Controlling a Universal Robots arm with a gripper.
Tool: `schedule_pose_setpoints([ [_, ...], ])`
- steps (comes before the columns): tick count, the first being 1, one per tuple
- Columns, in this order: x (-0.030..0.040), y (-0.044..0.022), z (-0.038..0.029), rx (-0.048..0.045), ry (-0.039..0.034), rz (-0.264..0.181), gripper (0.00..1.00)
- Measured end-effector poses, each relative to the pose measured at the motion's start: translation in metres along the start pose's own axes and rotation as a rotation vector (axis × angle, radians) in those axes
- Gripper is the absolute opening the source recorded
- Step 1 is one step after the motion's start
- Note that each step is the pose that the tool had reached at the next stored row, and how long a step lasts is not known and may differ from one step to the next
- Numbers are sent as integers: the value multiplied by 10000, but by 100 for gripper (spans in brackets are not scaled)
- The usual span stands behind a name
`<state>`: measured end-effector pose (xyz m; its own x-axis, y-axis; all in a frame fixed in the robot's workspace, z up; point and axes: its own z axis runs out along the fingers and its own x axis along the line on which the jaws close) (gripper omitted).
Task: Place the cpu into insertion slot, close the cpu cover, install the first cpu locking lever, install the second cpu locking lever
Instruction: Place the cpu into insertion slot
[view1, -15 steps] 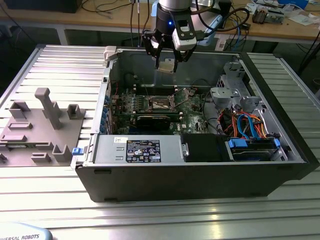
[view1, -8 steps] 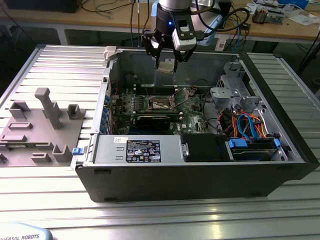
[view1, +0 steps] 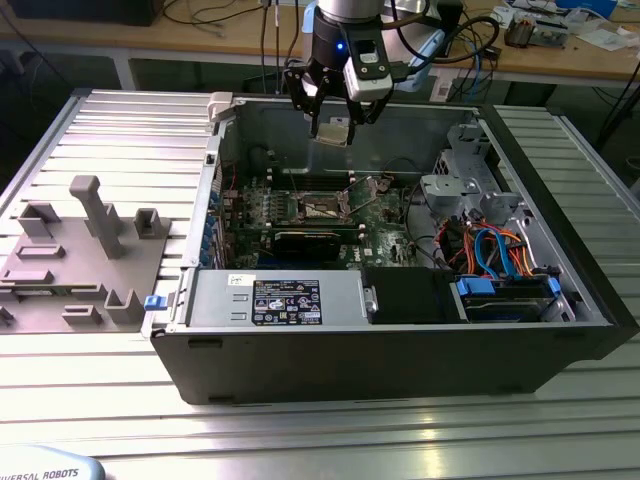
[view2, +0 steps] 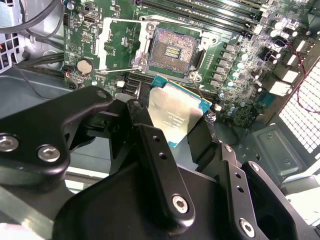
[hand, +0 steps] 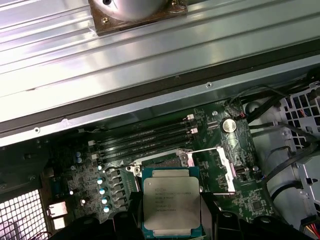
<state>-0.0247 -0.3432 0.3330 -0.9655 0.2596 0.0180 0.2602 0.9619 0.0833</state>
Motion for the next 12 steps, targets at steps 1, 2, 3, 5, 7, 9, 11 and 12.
schedule_pose_setpoints([
  [1,0,0,0,0,-2,16,54],
  [2,0,0,0,0,-3,34,54],
  [3,0,0,0,0,-6,67,54],
  [5,0,0,0,-3,-18,222,54],
  [7,0,0,0,-4,-26,312,54],
  [9,0,0,0,-4,-28,338,54],
  [11,0,0,1,-5,-30,352,54],
  [12,0,0,1,-5,-30,362,54],
])
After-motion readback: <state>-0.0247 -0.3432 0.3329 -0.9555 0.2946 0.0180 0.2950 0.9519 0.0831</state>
